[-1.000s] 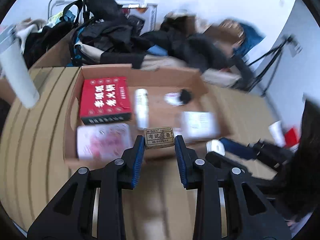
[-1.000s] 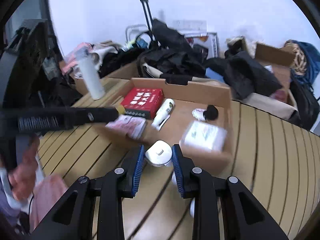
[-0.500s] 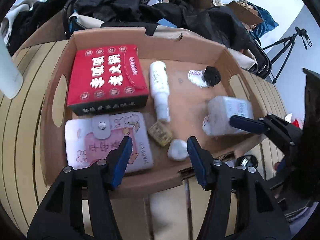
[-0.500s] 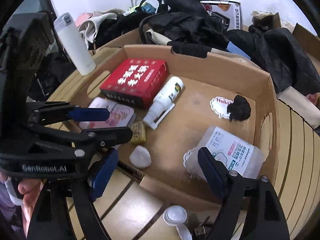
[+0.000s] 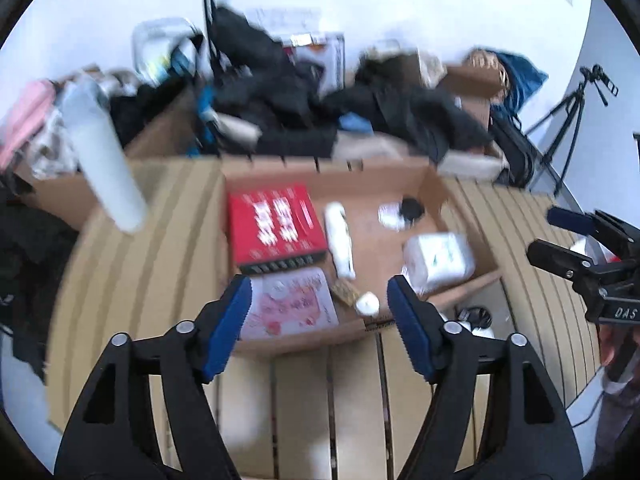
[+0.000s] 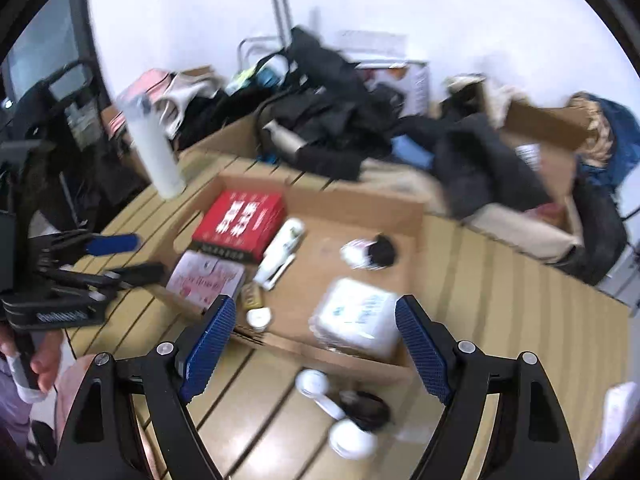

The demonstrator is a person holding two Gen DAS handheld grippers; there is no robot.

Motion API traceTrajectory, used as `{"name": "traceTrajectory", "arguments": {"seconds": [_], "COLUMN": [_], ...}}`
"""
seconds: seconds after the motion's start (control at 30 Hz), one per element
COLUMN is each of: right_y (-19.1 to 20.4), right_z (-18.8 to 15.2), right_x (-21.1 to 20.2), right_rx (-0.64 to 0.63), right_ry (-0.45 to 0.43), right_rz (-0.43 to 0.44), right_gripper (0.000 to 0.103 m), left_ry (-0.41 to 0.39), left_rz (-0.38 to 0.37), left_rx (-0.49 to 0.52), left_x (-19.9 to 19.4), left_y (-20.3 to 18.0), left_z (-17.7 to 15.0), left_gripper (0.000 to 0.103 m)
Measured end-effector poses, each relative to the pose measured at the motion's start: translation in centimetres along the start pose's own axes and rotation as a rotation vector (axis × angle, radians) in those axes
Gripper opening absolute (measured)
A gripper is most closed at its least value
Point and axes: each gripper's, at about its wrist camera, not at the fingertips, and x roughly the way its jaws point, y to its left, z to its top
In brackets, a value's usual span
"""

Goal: Organize objects
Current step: 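Carry the card and cap into the tray and open both tools, then withdraw both tools from the tray toward the remaining caps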

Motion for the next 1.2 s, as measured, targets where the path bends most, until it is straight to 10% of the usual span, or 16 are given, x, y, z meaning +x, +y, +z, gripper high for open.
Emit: {"name": "traceTrajectory", "arguments": {"seconds": [0.17, 0.33, 0.5, 0.77, 1.07, 1.2], "right_y": [-0.1, 1.8, 4.8, 4.1, -0.5, -2.7], "right_z": [-1.7, -10.5, -21.7, -24.9, -23.1, -21.8], "right_x": [-5.4, -8.7, -10.1, -8.6, -6.5, -5.8], "right_rx": [-0.006, 0.039, 0.141, 0.179, 0.223, 0.239], "right_ry": [-0.045, -0.1, -0.117, -0.068, -0.044, -0.054], "right_rz": [-0.025, -0.003, 0.101, 0.095, 0.048, 0.036], "right_gripper": [0.085, 0.085, 0.085, 0.085, 0.077, 0.077], "left_ry": [-0.131, -0.162, 0.044, -0.014, 0.018, 0.1], "left_rz": [0.043, 0.01, -0.104, -0.094, -0.253, -0.254], "left_rx": [0.039, -0.019, -0.11, -0.041, 0.039, 0.013], "left_x": [-6.3, -9.4, -6.6, -5.9, 2.8, 8.4], "left_y": [-2.4, -4.6, -5.3, -7.8, -12.0, -13.1], "left_z": [-2.1, -11.5, -21.1, -19.4, -13.3, -11.5], "left_gripper": [0.087, 0.101, 0.101, 0.1, 0.034, 0.03]}}
